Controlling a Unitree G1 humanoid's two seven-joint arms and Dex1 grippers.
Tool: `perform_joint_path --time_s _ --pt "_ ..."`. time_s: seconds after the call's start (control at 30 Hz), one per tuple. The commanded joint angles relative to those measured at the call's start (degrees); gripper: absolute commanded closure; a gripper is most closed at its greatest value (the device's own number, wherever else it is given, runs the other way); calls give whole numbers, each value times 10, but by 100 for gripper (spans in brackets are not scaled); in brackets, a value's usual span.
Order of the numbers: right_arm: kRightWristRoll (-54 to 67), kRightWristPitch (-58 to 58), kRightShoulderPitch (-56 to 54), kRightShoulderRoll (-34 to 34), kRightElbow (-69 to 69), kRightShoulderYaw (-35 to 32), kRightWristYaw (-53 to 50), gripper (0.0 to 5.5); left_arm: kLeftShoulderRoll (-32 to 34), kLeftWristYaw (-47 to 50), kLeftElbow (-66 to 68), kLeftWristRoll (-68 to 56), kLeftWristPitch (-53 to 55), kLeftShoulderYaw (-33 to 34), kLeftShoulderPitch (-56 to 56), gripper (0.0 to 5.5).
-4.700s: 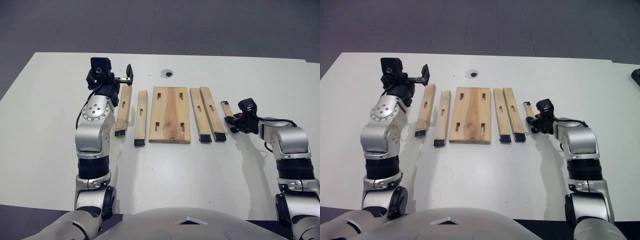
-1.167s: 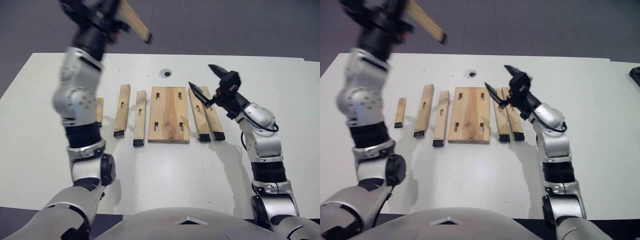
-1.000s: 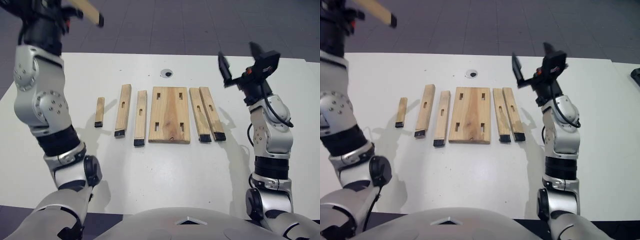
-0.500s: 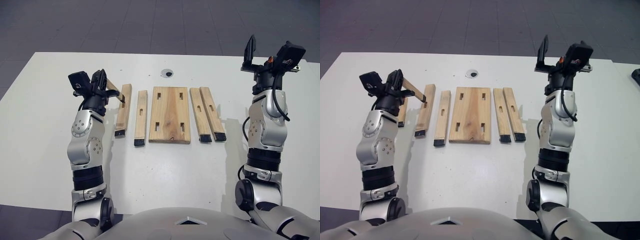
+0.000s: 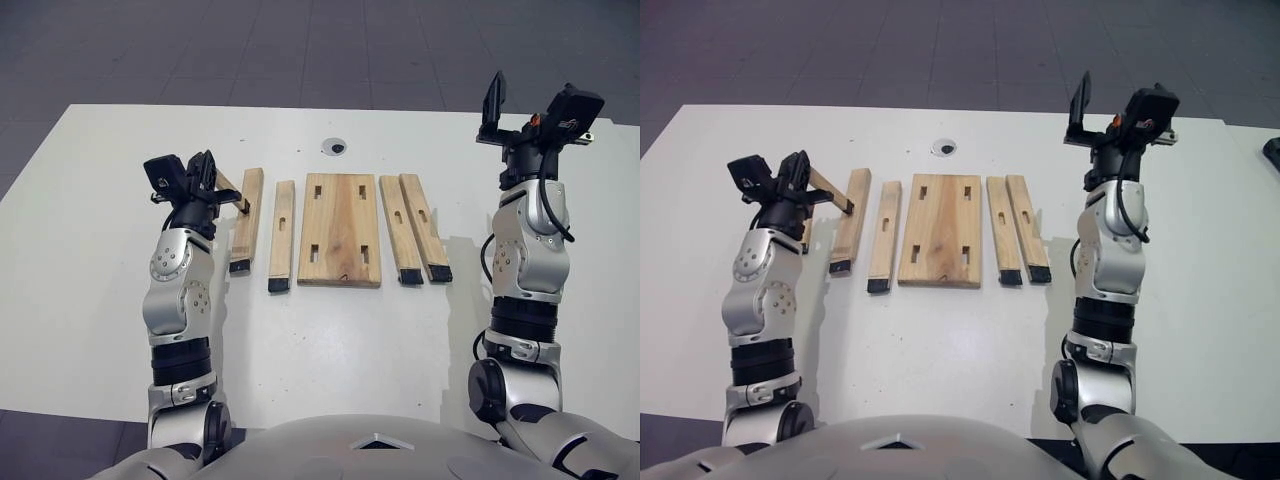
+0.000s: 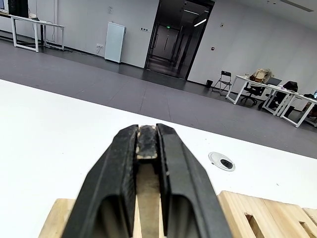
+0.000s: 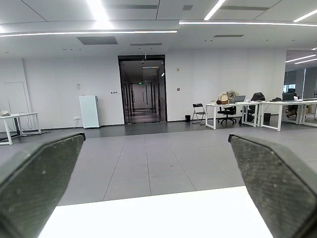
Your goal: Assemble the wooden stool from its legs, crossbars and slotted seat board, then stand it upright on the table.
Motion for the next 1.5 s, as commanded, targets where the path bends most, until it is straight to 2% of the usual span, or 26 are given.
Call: perform_joint_path --time_s 0.03,0.33,0.67,1.03,1.2,1.43,1.5 --pt "4 7 -10 -4 2 1 5 10 -6 2 26 13 -17 -6 0 507" --pt "5 13 -19 -10 2 5 10 10 -7 5 64 32 -45 -18 -4 507" --pt "-5 29 -18 -3 -31 21 0 10 30 -3 59 79 35 -59 26 507" --pt "-6 44 -35 -6 -34 29 0 10 31 -14 196 107 -21 -72 101 507" --pt "-12 41 -51 -11 -19 36 9 10 23 -24 157 79 -59 -66 58 507" --pt "-15 31 -73 -15 5 37 20 10 15 -16 75 49 -52 -51 -32 507" --pt "-15 27 -77 -16 11 37 22 10 11 -18 62 44 -47 -52 -40 464"
